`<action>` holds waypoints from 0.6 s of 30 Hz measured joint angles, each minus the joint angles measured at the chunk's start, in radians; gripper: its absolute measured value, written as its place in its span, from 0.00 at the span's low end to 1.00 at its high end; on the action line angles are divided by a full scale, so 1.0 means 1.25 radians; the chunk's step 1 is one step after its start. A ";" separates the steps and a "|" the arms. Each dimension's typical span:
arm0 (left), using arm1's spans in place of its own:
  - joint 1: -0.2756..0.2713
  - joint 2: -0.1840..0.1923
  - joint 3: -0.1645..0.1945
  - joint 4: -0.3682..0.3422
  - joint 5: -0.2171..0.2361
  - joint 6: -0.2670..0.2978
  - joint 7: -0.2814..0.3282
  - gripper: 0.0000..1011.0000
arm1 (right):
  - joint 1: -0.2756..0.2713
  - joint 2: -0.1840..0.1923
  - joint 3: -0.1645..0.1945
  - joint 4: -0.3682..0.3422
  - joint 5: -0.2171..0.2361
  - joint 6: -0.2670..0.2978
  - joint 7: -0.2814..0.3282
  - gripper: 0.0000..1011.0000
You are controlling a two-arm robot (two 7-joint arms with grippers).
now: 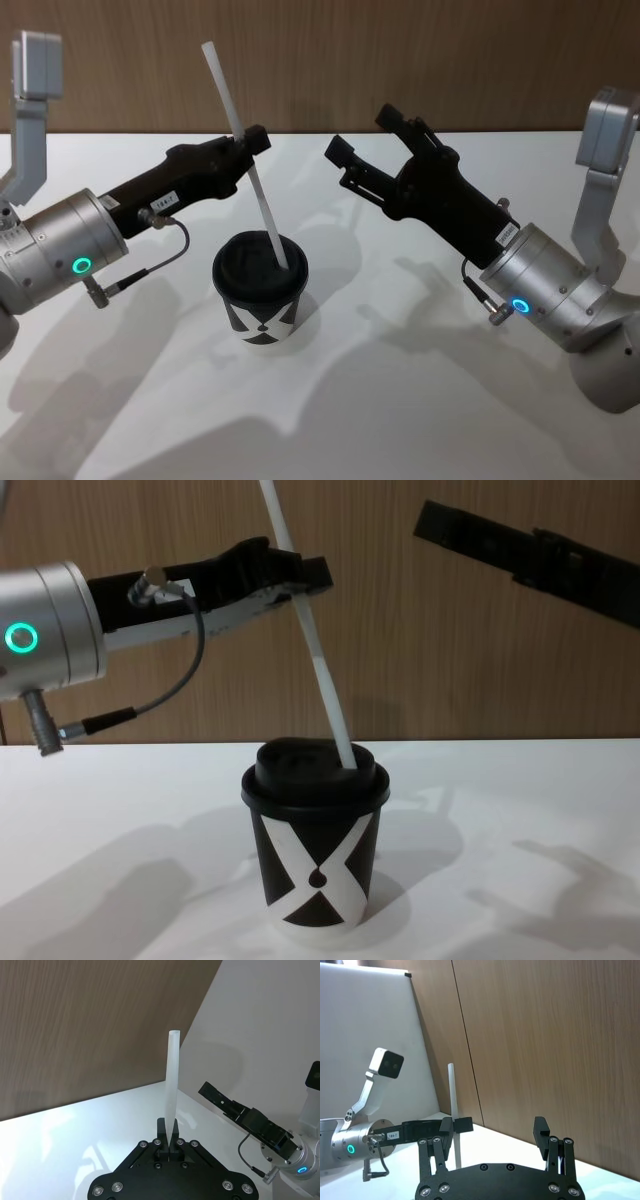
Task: Pick up the straw with one hand, pass it to the other hand, and insert it into the cup.
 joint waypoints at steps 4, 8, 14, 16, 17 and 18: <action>-0.007 -0.002 0.007 0.010 -0.004 0.003 -0.006 0.00 | 0.000 0.000 0.000 0.000 0.000 0.000 0.000 0.99; -0.014 -0.003 0.016 0.018 -0.007 0.008 -0.014 0.00 | 0.000 0.000 0.000 0.000 0.000 0.000 0.000 0.99; -0.021 -0.004 0.027 0.027 -0.009 0.014 -0.022 0.11 | 0.000 0.000 0.000 0.000 0.000 0.000 0.000 0.99; -0.024 -0.005 0.032 0.030 -0.009 0.016 -0.025 0.14 | 0.000 0.000 0.000 0.000 0.000 0.000 0.000 0.99; -0.024 -0.005 0.033 0.031 -0.010 0.016 -0.026 0.18 | 0.000 0.000 0.000 0.000 0.000 0.000 0.000 0.99; -0.024 -0.005 0.034 0.031 -0.010 0.016 -0.026 0.21 | 0.000 0.000 0.000 0.000 0.000 0.000 0.000 0.99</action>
